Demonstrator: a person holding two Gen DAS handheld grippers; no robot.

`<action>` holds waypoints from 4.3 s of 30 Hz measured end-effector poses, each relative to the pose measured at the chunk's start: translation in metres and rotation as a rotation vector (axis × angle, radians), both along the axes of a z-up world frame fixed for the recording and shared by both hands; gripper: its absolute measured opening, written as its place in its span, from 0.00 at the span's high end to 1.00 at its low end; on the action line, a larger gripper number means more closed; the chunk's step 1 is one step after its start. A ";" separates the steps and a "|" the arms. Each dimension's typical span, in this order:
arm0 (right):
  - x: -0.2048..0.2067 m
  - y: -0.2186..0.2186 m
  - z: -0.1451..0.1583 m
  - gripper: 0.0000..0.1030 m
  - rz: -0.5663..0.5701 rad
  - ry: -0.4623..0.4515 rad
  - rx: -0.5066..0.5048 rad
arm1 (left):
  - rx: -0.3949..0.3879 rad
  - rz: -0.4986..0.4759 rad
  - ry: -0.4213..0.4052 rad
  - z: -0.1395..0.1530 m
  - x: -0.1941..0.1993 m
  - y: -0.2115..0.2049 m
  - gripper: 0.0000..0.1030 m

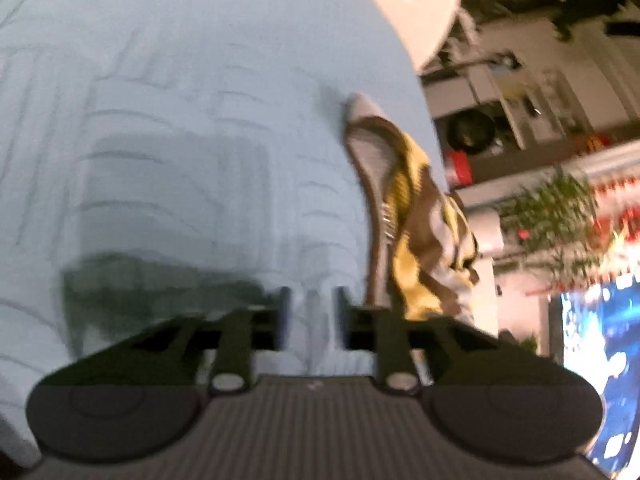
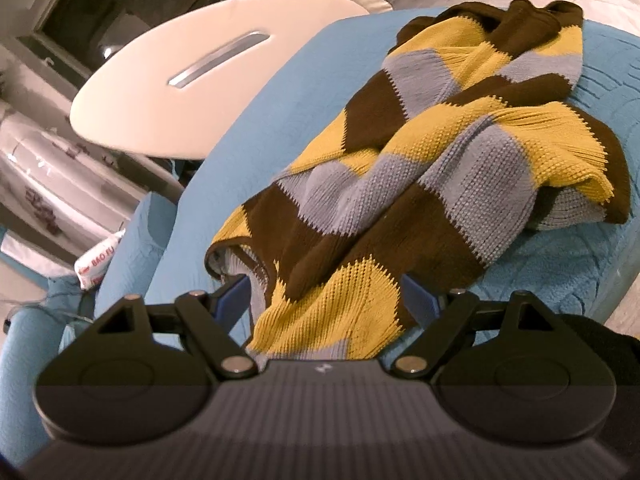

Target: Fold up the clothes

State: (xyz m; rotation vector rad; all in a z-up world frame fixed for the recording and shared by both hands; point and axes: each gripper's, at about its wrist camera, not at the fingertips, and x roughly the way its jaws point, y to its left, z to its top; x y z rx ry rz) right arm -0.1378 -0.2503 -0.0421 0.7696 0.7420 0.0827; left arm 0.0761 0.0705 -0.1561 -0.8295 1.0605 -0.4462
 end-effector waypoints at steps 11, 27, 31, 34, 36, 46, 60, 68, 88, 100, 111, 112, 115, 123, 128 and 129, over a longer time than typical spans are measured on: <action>-0.008 0.185 0.011 0.19 0.556 -0.261 -0.760 | -0.024 0.091 -0.017 0.006 -0.001 -0.001 0.26; -0.004 0.240 -0.037 0.19 0.608 -0.254 -1.223 | 0.242 0.060 -0.206 0.044 -0.010 -0.013 0.01; 0.004 0.248 -0.053 0.51 0.608 -0.205 -1.383 | 0.256 -0.009 -0.216 0.045 -0.013 -0.023 0.00; 0.021 0.244 -0.060 0.93 0.638 -0.115 -1.343 | 0.201 -0.046 -0.161 0.038 -0.012 -0.024 0.00; 0.021 0.239 -0.052 0.93 0.624 -0.131 -1.267 | 0.165 -0.049 -0.130 0.033 -0.011 -0.021 0.00; -0.021 0.254 0.001 0.93 0.696 -0.318 -0.917 | -0.321 -0.088 0.088 -0.006 -0.001 -0.012 0.00; -0.052 0.270 -0.005 0.69 0.806 -0.279 -0.907 | -0.161 -0.193 0.008 -0.003 -0.013 -0.023 0.63; -0.076 0.260 0.003 0.41 0.885 -0.319 -0.788 | -0.124 -0.290 0.058 -0.010 -0.013 -0.033 0.91; -0.055 0.123 0.056 0.41 0.405 -0.265 -0.845 | -0.045 -0.221 0.020 0.003 -0.018 -0.002 0.91; -0.008 -0.004 0.010 0.35 0.075 -0.068 -0.255 | -0.052 -0.190 0.035 0.000 -0.012 -0.007 0.90; -0.008 0.004 0.005 0.35 0.093 -0.016 -0.247 | -0.061 -0.178 0.039 0.000 -0.010 -0.017 0.86; -0.009 0.003 0.006 0.35 0.089 -0.015 -0.241 | -0.065 -0.176 0.041 0.000 -0.010 -0.017 0.85; -0.009 0.002 0.006 0.35 0.086 -0.013 -0.238 | -0.066 -0.174 0.042 -0.001 -0.009 -0.017 0.84; -0.006 0.005 0.005 0.35 0.096 -0.003 -0.250 | -0.079 -0.163 0.051 -0.003 -0.008 -0.016 0.78; -0.005 0.006 0.005 0.35 0.100 0.001 -0.257 | -0.082 -0.167 0.049 -0.013 0.000 -0.018 0.77; -0.005 0.006 0.005 0.35 0.100 0.001 -0.258 | -0.083 -0.167 0.049 -0.013 0.000 -0.018 0.77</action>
